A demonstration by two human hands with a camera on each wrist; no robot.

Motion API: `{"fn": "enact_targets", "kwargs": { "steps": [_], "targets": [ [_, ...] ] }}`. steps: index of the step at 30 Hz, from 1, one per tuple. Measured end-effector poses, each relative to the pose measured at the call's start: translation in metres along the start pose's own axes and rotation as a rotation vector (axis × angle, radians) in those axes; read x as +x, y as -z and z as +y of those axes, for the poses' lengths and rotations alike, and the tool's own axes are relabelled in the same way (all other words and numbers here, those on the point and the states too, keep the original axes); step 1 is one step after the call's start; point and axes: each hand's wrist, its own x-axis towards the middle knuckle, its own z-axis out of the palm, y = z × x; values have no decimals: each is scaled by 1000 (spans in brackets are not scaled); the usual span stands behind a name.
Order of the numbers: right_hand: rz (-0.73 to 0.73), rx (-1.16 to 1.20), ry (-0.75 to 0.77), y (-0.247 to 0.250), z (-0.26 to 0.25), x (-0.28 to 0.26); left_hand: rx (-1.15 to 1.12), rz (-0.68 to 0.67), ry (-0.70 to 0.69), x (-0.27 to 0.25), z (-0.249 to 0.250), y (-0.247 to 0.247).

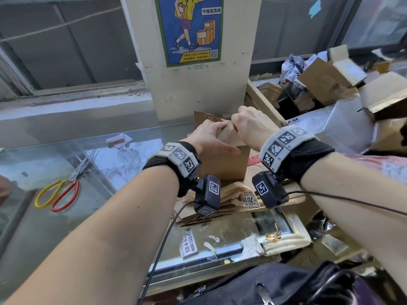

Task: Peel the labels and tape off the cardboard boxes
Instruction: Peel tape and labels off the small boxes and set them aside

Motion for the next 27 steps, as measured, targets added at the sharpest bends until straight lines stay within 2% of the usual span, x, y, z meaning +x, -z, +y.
{"fn": "enact_targets", "kwargs": {
  "steps": [6,12,14,18,27],
  "targets": [
    [-153,145,-51,6,10,12,-5,-21,8,0,-2,0],
    [-273,233,-17,15,21,15,32,-40,-5,-1,0,-1],
    [-218,223,-23,12,21,14,17,-26,-2,0,-2,0],
    [2,222,50,4,12,11,-11,-3,22,0,-5,2],
    [-28,144,50,6,4,6,1,-11,23,0,-1,0]
  ]
}}
